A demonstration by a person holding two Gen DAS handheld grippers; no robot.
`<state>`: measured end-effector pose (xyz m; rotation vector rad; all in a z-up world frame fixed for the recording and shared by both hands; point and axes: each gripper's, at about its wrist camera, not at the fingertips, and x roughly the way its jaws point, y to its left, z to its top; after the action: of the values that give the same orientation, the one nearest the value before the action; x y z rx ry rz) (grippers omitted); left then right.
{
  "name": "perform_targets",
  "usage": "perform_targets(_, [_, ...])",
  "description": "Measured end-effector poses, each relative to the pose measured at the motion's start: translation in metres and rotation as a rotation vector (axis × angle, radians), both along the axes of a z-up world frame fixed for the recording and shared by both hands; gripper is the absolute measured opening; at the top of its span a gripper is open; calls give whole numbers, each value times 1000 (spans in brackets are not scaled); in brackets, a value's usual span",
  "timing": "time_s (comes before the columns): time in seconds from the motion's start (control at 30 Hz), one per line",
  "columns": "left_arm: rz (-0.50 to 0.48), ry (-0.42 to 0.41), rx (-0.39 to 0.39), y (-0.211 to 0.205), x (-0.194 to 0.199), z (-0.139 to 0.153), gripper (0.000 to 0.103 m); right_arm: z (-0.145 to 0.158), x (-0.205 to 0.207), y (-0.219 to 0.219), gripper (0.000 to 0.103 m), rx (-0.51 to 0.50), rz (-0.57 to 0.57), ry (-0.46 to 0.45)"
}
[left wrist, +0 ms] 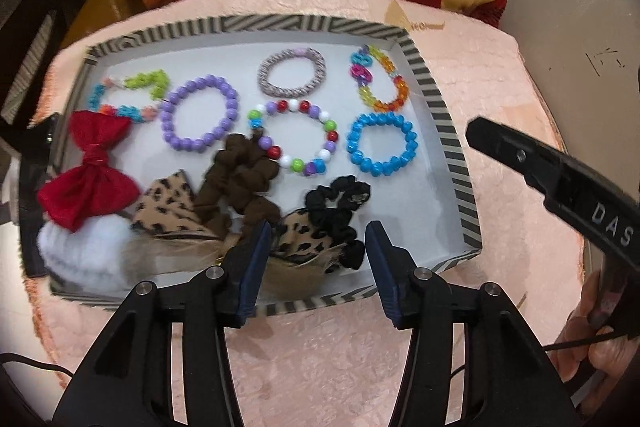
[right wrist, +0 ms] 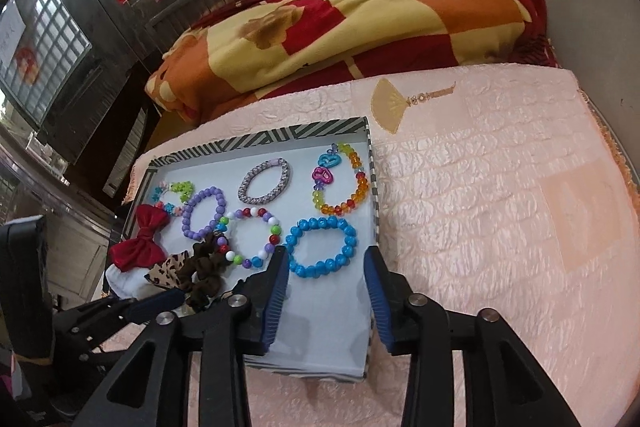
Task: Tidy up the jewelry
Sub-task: 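Withdraw both open tools up from the tray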
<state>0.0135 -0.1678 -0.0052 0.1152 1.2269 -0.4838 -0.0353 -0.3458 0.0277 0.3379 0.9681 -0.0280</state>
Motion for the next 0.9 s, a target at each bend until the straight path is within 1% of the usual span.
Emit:
perform_targets(0.1, [29, -33, 19, 8, -2, 8, 49, 3, -7, 7, 41, 3, -16, -18])
perform_targets(0.3, [82, -97, 57, 28, -8, 20, 49, 5, -20, 30, 42, -7, -7, -31])
perform_targets(0.4, [110, -119, 62, 37, -11, 25, 49, 5, -28, 39, 43, -19, -17, -35])
perform_targets(0.43, [119, -123, 63, 38, -12, 26, 49, 6, -30, 41, 45, -20, -16, -38])
perform_targets(0.47, [136, -131, 64, 42, -14, 28, 49, 6, -33, 44, 52, -22, -16, -41])
perform_targets(0.53, [159, -145, 66, 49, -17, 32, 49, 7, -37, 53, 60, -40, -9, -45])
perform_targets(0.63, [181, -162, 72, 57, -21, 36, 49, 8, -42, 64, 60, -64, 15, -48])
perform_targets(0.77, [208, -188, 80, 67, -27, 42, 49, 9, -46, 74, 60, -56, 28, -48])
perform_targets(0.9, [233, -207, 81, 75, -33, 47, 49, 13, -49, 82, 61, -74, 39, -54])
